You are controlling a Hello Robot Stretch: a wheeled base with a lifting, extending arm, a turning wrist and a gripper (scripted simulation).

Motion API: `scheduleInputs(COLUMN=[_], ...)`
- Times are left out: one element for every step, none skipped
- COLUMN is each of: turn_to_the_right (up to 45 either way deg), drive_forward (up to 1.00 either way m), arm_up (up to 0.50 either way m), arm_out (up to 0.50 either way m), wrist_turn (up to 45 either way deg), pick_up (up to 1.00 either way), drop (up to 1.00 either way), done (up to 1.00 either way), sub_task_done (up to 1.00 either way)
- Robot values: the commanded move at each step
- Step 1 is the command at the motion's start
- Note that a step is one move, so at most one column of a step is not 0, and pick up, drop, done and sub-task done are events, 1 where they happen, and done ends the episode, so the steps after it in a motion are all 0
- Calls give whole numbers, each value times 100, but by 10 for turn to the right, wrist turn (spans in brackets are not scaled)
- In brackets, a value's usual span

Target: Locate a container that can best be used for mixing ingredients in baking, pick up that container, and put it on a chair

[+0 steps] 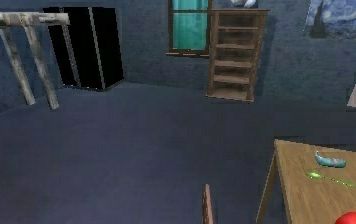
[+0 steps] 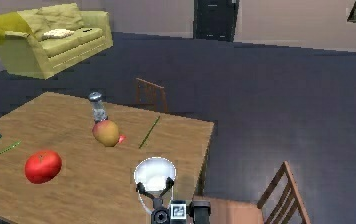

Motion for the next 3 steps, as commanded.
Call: scheduleInputs(turn_to_the_right=[0,0,0], drive_forward=[0,0,0], arm_up=[10,18,0], arm_out=[0,0,0], wrist_turn=[0,0,-450], pick_up=[0,0,0], drop=[0,0,0], done=[0,0,0], sub_task_done=[0,0,0])
